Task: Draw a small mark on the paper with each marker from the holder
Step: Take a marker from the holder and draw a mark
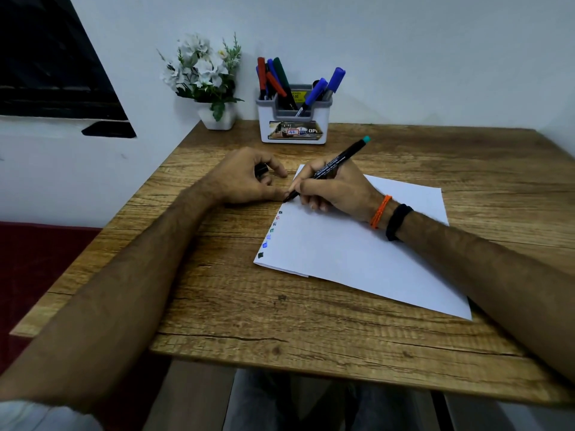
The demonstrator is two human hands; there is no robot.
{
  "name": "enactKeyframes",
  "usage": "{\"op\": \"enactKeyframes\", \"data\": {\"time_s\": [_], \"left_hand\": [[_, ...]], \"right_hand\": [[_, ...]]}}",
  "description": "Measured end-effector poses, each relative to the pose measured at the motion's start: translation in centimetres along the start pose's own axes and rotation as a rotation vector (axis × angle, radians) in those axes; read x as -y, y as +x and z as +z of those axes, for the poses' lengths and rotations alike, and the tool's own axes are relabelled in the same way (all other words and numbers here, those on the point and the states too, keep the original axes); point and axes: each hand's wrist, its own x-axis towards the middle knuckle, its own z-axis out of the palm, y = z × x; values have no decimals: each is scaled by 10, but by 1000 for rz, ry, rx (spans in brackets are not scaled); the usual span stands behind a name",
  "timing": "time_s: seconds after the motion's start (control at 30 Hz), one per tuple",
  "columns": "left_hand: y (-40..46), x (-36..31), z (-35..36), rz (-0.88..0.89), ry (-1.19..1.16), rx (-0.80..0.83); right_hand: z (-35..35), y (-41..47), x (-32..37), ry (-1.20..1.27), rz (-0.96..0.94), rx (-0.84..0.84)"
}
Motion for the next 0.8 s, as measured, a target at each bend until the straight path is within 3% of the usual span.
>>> {"op": "enactKeyframes", "data": {"time_s": [0.23,0.47,0.8], "left_hand": [[3,2,-4,14,-92,-51],[6,8,-5,-8,-207,-133],[2,-12,-4,152,-397,-150]], "right_hand": [[-6,3,8,211,-3,-92],[-20,7,15,208,15,-174],[-40,11,9,356,37,-119]]}}
